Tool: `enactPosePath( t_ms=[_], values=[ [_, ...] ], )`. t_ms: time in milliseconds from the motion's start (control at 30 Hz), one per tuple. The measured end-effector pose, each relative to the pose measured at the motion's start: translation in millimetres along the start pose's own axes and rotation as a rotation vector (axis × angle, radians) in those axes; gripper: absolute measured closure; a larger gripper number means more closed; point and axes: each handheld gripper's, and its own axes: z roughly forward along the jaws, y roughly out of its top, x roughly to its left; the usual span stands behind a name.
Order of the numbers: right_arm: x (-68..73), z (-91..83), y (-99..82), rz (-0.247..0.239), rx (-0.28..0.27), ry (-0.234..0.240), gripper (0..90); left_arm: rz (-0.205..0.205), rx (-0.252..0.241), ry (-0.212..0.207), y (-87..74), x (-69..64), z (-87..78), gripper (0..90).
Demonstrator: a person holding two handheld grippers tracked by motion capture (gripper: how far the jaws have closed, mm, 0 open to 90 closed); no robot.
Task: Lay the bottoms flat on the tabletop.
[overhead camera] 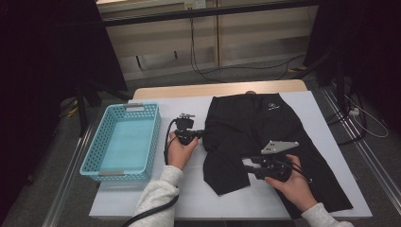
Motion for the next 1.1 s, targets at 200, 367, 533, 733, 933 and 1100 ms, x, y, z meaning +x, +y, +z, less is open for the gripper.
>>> enactPosePath(
  t_ms=[200,367,533,733,933,1100],
  values=[
    [-2.8,4.7,-0.8,0.010,0.006,0.003,53.7,-0.016,-0.044,0.002,7.7,16.3,2.8,87.8],
    [-4.4,7.8,-1.0,0.007,0.018,-0.007,53.3,0.018,-0.027,0.038,0.3,15.8,-3.2,48.6],
    [-4.3,11.5,1.2,-0.002,0.020,-0.017,53.2,0.012,-0.026,0.043,-10.4,12.4,-21.0,24.5],
    [-3.1,22.1,12.4,-0.020,0.021,-0.036,54.7,0.047,-0.011,0.023,-20.7,-0.6,-36.5,18.4],
    [-7.4,35.0,23.0,-0.021,0.021,-0.049,56.7,0.086,-0.012,-0.007,-31.1,-14.8,-46.8,21.6],
    [-8.9,47.2,27.0,-0.004,0.023,-0.033,64.5,0.098,0.010,-0.023,-39.2,-21.2,-46.9,27.6]
  ],
)
